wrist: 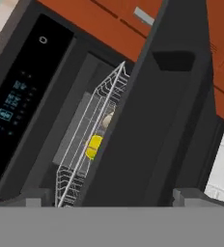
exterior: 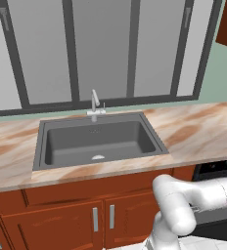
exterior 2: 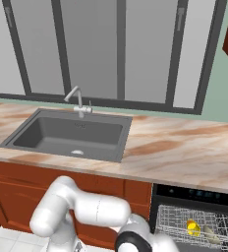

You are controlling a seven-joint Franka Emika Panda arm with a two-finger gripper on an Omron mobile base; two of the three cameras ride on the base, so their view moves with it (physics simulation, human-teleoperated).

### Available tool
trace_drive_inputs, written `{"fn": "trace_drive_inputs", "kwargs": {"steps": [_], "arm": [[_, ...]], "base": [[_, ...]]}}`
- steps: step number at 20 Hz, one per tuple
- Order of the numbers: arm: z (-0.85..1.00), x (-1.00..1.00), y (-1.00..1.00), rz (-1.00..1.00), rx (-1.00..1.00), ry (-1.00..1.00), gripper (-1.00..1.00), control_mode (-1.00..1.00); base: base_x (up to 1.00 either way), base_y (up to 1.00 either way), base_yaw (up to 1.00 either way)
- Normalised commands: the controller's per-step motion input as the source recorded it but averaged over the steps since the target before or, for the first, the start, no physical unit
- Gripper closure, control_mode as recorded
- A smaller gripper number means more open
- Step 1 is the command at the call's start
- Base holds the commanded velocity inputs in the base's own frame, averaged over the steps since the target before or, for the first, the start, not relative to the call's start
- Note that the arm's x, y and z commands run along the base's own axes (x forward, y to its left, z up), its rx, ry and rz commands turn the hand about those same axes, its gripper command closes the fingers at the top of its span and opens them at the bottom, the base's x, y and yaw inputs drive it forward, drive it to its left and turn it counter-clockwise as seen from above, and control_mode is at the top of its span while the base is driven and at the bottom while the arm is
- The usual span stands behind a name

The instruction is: Pick up the cup and bowl from the counter, place them in the dishwasher, and close the dishwasher door.

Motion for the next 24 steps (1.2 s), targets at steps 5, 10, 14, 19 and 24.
{"fn": "trace_drive_inputs", "kwargs": {"steps": [5, 10, 14, 19, 24], "arm": [[-0.62, 0.12, -0.43, 0.04, -0.05, 0.00, -1.00, -1.00], [-0.70, 0.10, -0.52, 0.04, -0.06, 0.00, -1.00, -1.00], [-0.68, 0.17, -0.58, 0.04, -0.04, 0.00, -1.00, -1.00], [-0.67, 0.26, -0.53, 0.04, -0.05, -0.01, -1.00, -1.00], [-0.56, 0.45, -0.19, 0.08, -0.07, -0.15, -1.00, -1.00]], "base": [[0.00, 0.00, 0.00], [0.00, 0.00, 0.00], [0.00, 0.00, 0.00], [0.00, 0.00, 0.00], [0.00, 0.00, 0.00]]}}
